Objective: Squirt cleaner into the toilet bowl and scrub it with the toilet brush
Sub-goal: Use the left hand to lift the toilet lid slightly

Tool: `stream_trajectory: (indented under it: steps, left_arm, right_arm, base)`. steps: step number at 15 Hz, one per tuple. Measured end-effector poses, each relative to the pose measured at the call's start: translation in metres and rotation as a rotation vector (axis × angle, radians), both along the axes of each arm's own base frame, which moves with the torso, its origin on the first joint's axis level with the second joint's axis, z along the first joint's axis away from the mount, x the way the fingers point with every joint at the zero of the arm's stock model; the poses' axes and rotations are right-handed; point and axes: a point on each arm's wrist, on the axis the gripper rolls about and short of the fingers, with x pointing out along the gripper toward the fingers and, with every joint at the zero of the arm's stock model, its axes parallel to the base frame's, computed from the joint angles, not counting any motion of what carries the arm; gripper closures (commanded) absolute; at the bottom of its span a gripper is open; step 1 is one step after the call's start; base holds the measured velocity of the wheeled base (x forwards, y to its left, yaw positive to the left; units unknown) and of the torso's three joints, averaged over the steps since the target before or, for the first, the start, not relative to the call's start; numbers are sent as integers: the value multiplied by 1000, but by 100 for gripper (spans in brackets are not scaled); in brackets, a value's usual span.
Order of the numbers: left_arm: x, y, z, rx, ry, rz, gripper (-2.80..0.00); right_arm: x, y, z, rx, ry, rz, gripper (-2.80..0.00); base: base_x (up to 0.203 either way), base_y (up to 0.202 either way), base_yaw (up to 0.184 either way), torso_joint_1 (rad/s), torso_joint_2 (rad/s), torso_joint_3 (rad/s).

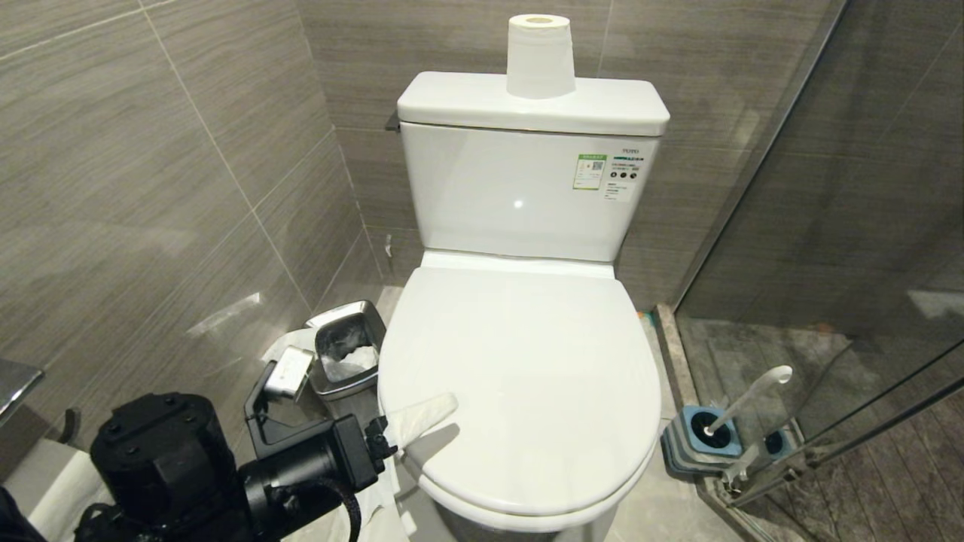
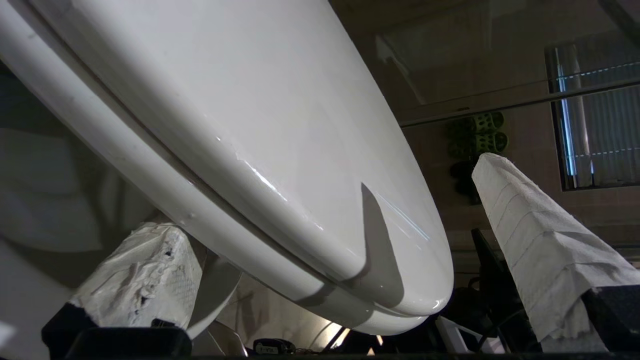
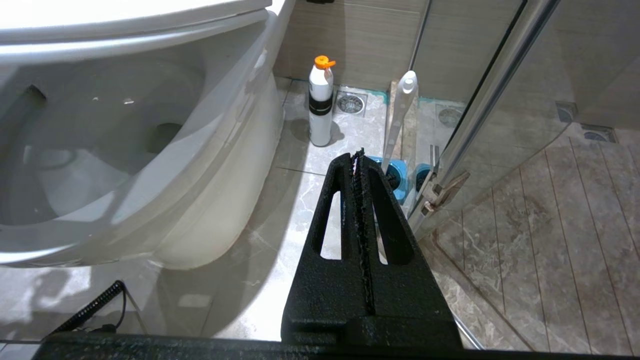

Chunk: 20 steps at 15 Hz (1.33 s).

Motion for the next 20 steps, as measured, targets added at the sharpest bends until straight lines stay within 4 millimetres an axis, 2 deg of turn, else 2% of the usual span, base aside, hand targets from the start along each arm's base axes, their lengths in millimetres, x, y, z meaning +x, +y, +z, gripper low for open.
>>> stream_trajectory:
  steps: [7, 13, 20]
  left_arm:
    - [-2, 1, 13, -34, -52, 0, -280]
    - [10, -7, 36, -96, -151, 4, -280]
    - [7, -3, 61, -157, -242, 10, -280]
  right_arm:
    - [0, 0, 0, 0, 0, 0, 0]
    - [0, 0, 0, -1, 0, 0, 0]
    - [0, 0, 0, -1, 0, 0, 0]
  base:
    - [0, 0, 0, 0, 0, 0]
    - [0, 0, 0, 0, 0, 0]
    - [0, 0, 0, 0, 0, 0]
